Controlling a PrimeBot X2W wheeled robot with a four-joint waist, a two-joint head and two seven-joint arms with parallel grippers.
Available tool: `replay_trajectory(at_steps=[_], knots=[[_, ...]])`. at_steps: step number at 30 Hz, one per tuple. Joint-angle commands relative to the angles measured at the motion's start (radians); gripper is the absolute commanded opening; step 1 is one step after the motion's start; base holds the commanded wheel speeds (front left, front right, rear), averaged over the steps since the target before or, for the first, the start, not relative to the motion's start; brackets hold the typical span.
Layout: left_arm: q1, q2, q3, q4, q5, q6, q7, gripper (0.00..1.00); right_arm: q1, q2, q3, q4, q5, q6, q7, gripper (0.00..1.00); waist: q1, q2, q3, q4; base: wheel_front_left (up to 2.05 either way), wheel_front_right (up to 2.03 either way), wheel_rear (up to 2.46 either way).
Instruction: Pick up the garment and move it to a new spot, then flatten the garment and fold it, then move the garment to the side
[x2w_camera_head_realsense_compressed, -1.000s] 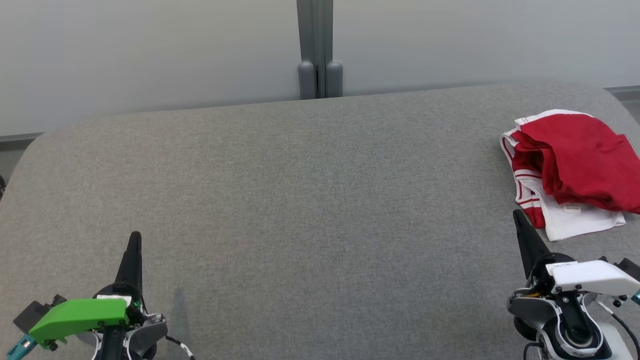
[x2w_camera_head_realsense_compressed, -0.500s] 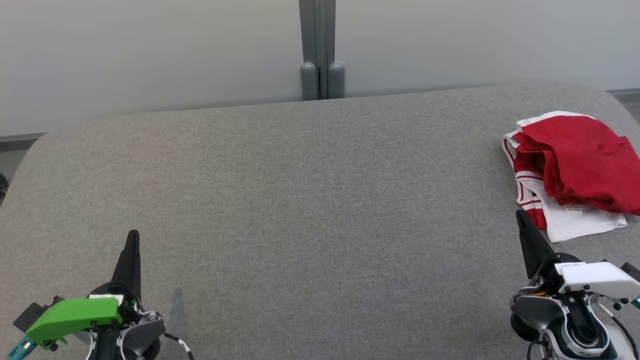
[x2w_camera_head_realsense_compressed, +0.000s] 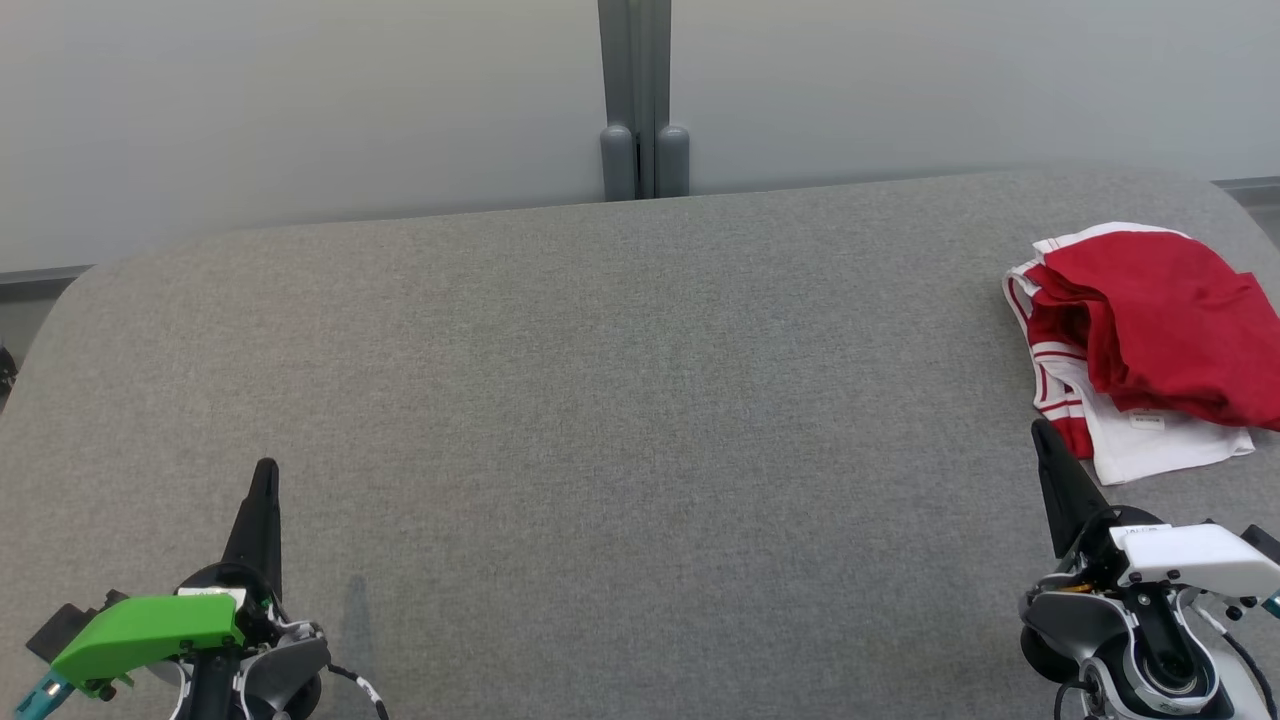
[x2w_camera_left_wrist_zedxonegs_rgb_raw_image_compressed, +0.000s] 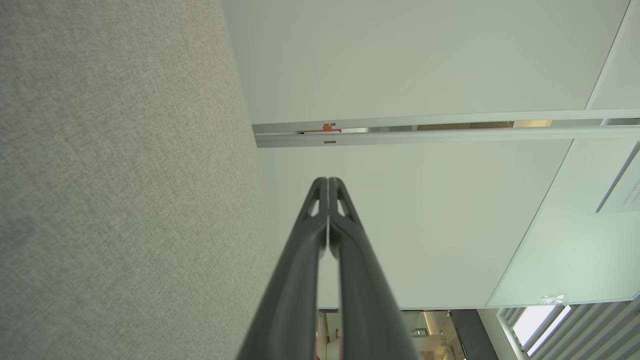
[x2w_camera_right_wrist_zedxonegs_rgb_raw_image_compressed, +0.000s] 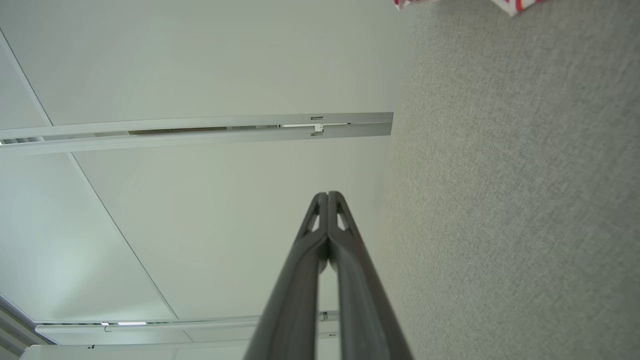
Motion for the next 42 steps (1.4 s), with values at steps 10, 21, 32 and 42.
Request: replay_trajectory(at_steps=[10,21,32,42], knots=[[-0.010,0.001,0.007,0.002,0.005,-0.006,0.004,0.00,0.000,0.004,-0.006,0.002,-0.006,0.000,0.006,0.00,0.0000,0.0000,0.000,0.000,0.00,0.00,0.00],[-0.011,0.000,0.008,0.002,0.008,-0.006,0.006,0.00,-0.001,0.006,-0.009,0.002,-0.009,0.000,0.009,0.00,0.0000,0.0000,0.000,0.000,0.00,0.00,0.00],[-0.011,-0.002,0.010,0.002,0.009,-0.006,0.007,0.00,-0.001,0.007,-0.011,0.003,-0.010,0.000,0.010,0.00,0.0000,0.0000,0.000,0.000,0.00,0.00,0.00],[-0.011,-0.003,0.011,0.002,0.010,-0.006,0.007,0.00,-0.002,0.009,-0.013,0.003,-0.011,0.000,0.011,0.00,0.0000,0.0000,0.000,0.000,0.00,0.00,0.00]])
